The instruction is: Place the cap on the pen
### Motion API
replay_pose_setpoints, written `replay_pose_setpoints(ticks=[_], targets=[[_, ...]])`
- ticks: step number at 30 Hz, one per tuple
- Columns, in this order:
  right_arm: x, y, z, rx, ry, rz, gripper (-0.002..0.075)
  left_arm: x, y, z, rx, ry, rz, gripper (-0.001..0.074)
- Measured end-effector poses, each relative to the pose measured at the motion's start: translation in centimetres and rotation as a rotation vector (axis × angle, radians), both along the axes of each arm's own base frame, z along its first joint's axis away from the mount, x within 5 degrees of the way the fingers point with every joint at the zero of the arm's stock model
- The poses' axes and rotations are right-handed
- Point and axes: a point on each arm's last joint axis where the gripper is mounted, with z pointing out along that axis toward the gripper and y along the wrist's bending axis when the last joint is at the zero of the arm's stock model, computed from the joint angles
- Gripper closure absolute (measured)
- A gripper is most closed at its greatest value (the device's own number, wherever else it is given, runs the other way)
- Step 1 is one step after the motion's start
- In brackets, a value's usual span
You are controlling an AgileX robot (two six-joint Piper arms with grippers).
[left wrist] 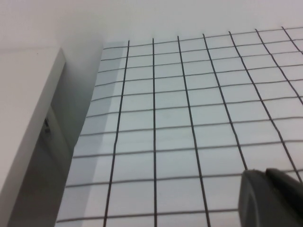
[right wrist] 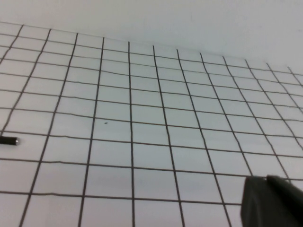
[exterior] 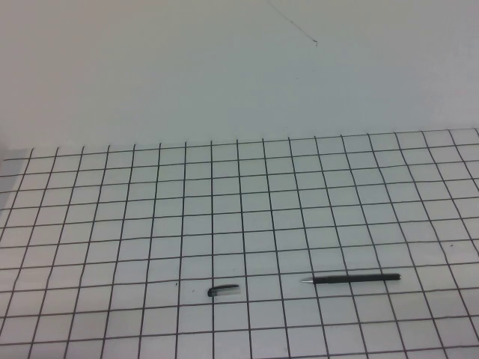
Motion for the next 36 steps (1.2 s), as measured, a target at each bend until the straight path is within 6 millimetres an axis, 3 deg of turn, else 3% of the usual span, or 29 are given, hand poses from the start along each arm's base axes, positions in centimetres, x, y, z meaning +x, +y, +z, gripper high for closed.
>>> replay_pose_setpoints(ticks=[5, 15, 21, 27, 32, 36], targets=[[0.1, 0.0, 0.3, -0.023, -0.028, 0.007, 0.0729, 0.2, -0.1, 1.5, -0.004, -0.168, -0.005, 0.0735], [0.3, 0.6, 2.3, -0.054, -0.255, 0.077, 0.0729, -0.4, -0.1, 5.1, -0.016, -0.572, -0.018, 0.0735], [0.3, 0.6, 2.3, -0.054, -0.255, 0.077, 0.0729, -0.8, -0.2, 6.0, -0.017, -0.681, -0.022, 0.0735], [0.2, 0.9, 3.2, -0.047, -0.348, 0.106, 0.0729, -2.5, -0.1, 8.5, -0.048, -0.985, -0.021, 0.0735], [-0.3, 1.6, 5.2, -0.03, -0.584, 0.183, 0.0729, -2.3, 0.1, 10.3, -0.066, -0.841, -0.01, 0.0735], [-0.5, 1.8, 5.8, -0.032, -0.651, 0.205, 0.0729, -3.1, 0.0, 12.9, -0.062, -0.763, -0.012, 0.0735]])
